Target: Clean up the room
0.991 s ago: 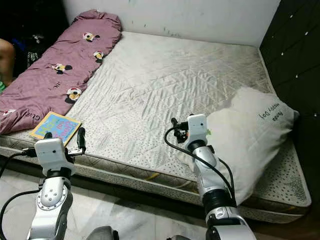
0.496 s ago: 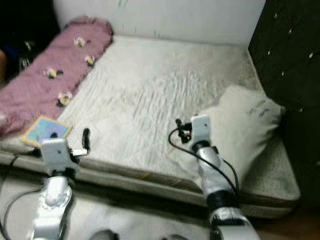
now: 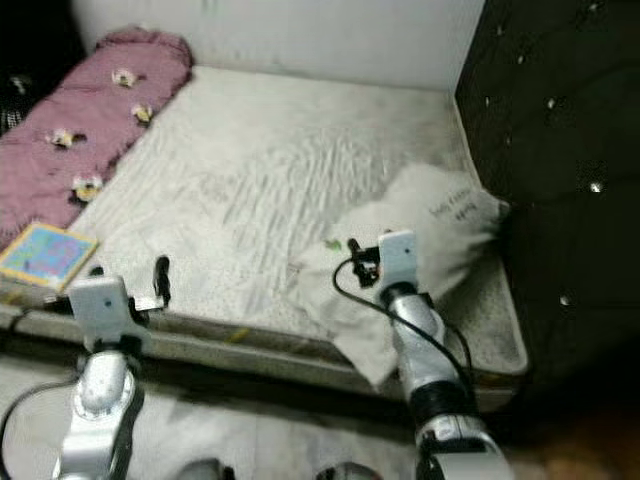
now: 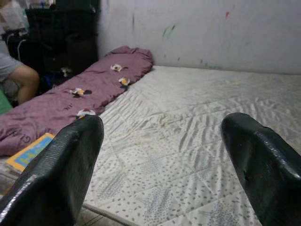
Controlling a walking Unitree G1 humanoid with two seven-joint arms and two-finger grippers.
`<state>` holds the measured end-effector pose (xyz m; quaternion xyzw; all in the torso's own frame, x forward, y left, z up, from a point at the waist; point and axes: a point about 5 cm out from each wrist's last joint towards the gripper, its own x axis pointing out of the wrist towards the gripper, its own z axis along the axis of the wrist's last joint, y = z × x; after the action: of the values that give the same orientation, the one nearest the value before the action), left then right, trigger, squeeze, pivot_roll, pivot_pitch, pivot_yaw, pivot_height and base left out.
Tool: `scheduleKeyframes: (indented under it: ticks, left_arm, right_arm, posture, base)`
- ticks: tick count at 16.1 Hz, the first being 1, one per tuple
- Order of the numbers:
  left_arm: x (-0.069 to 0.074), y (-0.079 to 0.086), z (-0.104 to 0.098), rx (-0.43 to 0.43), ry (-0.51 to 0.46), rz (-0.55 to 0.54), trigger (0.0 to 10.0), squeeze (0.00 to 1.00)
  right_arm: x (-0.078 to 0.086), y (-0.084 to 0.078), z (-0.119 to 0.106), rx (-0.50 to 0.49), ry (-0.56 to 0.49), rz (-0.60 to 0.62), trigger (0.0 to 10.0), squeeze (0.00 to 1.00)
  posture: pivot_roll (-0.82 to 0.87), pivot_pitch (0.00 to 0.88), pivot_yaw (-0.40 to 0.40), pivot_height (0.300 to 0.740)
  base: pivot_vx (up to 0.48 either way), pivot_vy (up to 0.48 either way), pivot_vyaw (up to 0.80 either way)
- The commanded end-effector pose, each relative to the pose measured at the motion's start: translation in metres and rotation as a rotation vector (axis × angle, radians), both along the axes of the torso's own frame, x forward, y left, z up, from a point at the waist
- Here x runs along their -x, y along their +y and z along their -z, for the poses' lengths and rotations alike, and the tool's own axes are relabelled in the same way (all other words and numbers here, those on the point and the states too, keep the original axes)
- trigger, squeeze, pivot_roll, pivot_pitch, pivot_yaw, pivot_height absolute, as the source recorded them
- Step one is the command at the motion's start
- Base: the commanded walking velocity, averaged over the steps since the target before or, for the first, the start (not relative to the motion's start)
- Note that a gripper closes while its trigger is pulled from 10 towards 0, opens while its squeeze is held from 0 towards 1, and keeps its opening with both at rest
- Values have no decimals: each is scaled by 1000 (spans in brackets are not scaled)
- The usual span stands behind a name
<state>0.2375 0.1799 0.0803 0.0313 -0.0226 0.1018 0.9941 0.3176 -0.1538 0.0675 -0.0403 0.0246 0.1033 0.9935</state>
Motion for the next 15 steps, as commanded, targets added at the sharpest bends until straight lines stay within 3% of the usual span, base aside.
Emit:
scheduleKeyframes:
  ticks: [1, 4, 6, 9, 15]
  left_arm:
    - [-1, 0, -6, -6, -25, 11, 10000, 0]
    - [5, -2, 0, 3, -1, 20, 10000, 0]
    - [1, -3, -3, 3, -9, 25, 10000, 0]
    - [-1, -3, -3, 4, -11, 25, 10000, 0]
    - [3, -5, 7, 10, 41, -9, 10000, 0]
  right_arm:
    - [-2, 3, -9, 13, -36, -14, 10000, 0]
    - [5, -2, -1, 19, -21, -1, 10000, 0]
    - [3, -1, -3, 16, -22, 3, 10000, 0]
    - [-1, -2, -7, 19, -28, 6, 10000, 0]
    - [0, -2, -4, 14, -18, 17, 10000, 0]
  posture:
    - [20, 0, -11, 740]
    - [18, 0, -3, 740]
    - [17, 0, -5, 740]
    - [19, 0, -8, 740]
    - [17, 0, -3, 740]
  base:
    - [0, 0, 0]
    - [266, 0, -727]
    - [268, 0, -522]
    - [271, 0, 0]
    - [0, 0, -133]
